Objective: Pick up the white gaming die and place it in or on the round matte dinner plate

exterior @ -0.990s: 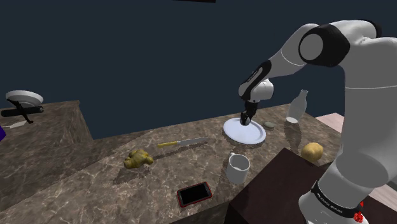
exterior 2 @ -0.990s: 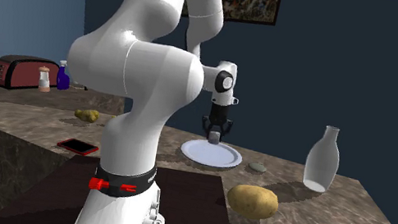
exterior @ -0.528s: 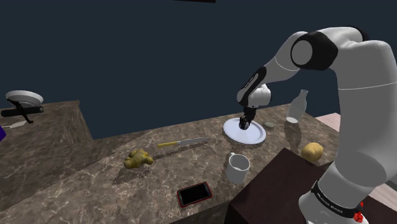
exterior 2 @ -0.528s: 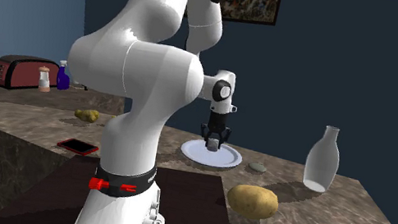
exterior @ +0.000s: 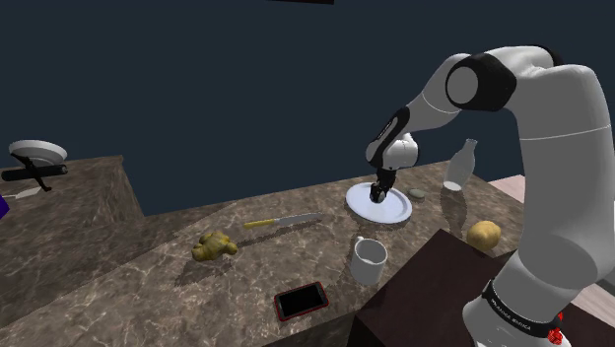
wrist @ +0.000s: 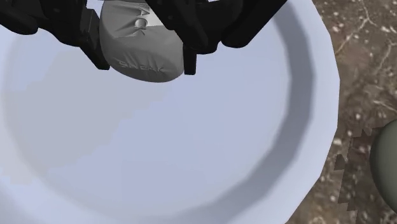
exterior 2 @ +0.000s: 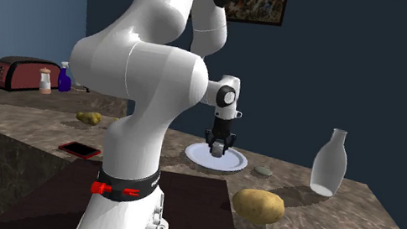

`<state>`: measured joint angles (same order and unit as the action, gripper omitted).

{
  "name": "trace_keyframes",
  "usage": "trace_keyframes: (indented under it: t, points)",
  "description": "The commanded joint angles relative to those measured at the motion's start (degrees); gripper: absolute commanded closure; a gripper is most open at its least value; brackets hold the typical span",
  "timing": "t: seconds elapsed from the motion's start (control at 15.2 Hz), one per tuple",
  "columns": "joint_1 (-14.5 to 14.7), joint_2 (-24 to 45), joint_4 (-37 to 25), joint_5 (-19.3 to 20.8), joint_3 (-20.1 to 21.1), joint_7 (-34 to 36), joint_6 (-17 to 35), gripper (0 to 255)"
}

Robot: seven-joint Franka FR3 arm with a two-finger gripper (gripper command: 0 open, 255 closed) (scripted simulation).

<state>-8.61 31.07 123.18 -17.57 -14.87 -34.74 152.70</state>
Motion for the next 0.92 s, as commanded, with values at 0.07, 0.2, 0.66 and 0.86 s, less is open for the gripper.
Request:
trace_keyframes:
  t: [0.07,0.2,0.66,0.86]
  points:
    - [0.1,0.0,0.0,0.0,0.1,0.0,0.0,0]
    - [0.1,0.0,0.0,0.0,0.1,0.0,0.0,0]
    - [2.2,-6.6,1.3,3.3,-2.8,2.3,-5.2,0]
    - [2.2,-6.6,1.3,3.3,-2.8,2.3,-5.2,0]
